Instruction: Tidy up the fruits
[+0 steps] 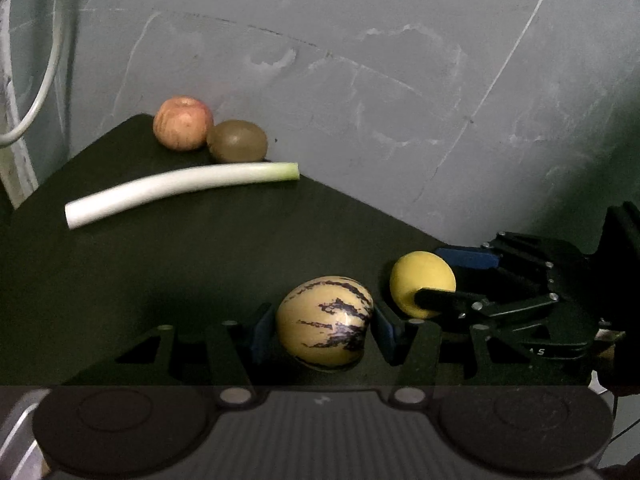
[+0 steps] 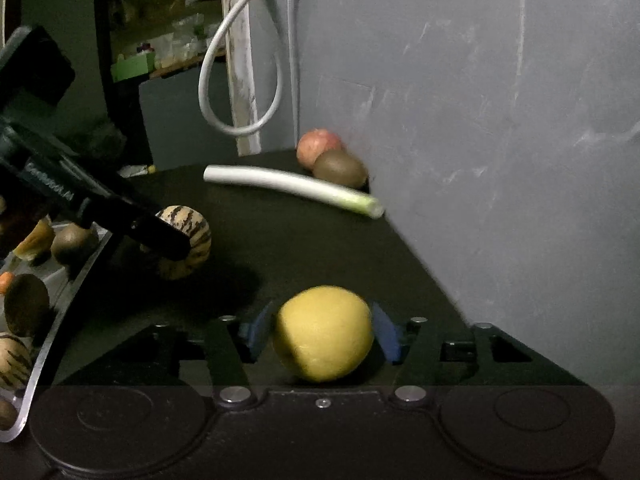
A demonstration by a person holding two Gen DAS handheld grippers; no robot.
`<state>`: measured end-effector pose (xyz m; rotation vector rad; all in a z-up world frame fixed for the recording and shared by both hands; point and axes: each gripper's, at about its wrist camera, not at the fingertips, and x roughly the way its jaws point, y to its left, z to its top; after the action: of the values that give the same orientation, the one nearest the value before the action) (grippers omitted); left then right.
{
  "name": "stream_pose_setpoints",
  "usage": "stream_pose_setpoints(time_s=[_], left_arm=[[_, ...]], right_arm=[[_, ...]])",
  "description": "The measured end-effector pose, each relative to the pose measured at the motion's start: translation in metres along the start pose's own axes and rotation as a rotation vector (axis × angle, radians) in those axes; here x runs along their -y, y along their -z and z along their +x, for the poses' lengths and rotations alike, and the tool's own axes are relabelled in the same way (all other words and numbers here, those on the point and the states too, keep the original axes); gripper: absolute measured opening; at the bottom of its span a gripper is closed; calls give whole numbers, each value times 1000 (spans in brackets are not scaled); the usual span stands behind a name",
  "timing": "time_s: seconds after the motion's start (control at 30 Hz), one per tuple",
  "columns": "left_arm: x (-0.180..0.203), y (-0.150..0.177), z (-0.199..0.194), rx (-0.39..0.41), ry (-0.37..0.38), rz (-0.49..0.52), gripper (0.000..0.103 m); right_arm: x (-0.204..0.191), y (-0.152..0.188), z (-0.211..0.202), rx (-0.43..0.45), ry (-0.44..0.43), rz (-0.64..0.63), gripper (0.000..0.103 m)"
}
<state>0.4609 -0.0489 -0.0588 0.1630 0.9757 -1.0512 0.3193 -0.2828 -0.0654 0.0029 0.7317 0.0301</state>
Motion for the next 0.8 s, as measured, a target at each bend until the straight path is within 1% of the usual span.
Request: stream_pose_setpoints(time_s=[0.27,0.43,0.6,0.8], left_arm=[[2,5,9,-20,-5,-14,56],[2,7,6,-6,-8,-24,56],[0,9,-8,25,-20,-40,56],[-8,18,-39,71,-55,-71,56]], right_arm=[[-6,5,10,-11,-17,15,61],[-4,7,9,8,-23,29,60],[-5,7,6,6,-44,64,59],[-27,-3,-4,28,-99,51,60]])
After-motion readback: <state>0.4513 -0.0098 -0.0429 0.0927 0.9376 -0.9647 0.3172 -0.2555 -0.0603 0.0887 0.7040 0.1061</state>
